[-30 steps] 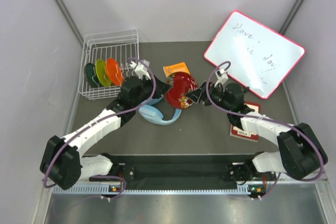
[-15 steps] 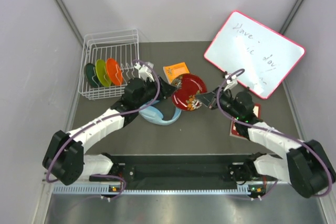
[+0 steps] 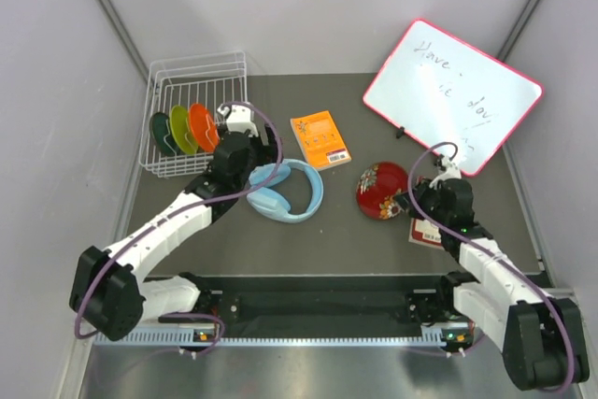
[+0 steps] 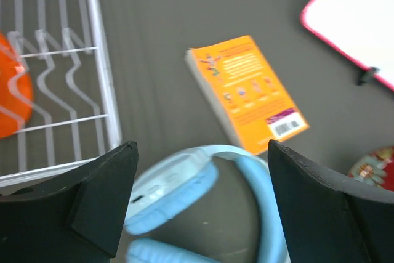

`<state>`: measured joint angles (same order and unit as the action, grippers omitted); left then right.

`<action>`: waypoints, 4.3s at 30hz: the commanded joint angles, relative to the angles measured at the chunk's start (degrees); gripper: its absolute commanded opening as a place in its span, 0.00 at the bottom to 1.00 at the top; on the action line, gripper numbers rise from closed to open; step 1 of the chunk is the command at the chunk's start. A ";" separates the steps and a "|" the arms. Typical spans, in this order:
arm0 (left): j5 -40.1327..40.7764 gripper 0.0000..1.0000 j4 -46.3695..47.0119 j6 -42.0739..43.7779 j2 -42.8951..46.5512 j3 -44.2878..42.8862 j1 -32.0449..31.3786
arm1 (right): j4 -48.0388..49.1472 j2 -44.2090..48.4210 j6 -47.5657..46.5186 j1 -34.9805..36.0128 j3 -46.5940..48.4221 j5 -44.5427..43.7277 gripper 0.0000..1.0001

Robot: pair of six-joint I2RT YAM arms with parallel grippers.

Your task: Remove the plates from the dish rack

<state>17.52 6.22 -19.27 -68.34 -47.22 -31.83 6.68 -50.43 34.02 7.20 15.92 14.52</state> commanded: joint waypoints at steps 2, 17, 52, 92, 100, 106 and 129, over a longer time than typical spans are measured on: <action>6.30 0.91 -3.23 4.24 -0.13 -3.84 4.58 | 5.53 -4.14 -1.41 -0.26 0.07 5.51 0.00; -5.04 0.91 -2.97 -1.65 -3.82 -4.02 21.90 | 10.02 -22.61 -1.94 -0.26 3.41 13.25 0.30; 13.15 0.83 8.71 4.06 -26.74 -13.77 27.26 | -11.08 -5.19 -9.85 0.53 9.83 -6.35 0.68; -0.35 0.00 -4.73 -7.94 0.19 -7.90 19.80 | -7.13 -1.42 -6.17 2.02 10.53 6.45 0.77; -17.25 0.00 1.25 -18.61 5.06 1.52 10.49 | 5.27 -4.48 1.31 15.10 12.64 5.08 0.77; -24.98 0.00 9.75 -25.11 2.95 7.05 2.93 | 14.75 -9.58 5.18 20.83 13.96 4.02 0.77; -26.24 0.43 17.63 -25.30 -1.63 12.07 -4.82 | 25.38 -14.29 6.87 21.28 7.72 3.60 0.00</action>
<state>-10.94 22.11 -46.17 -70.57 -34.11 -35.35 36.73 -71.53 46.44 27.59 24.16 23.05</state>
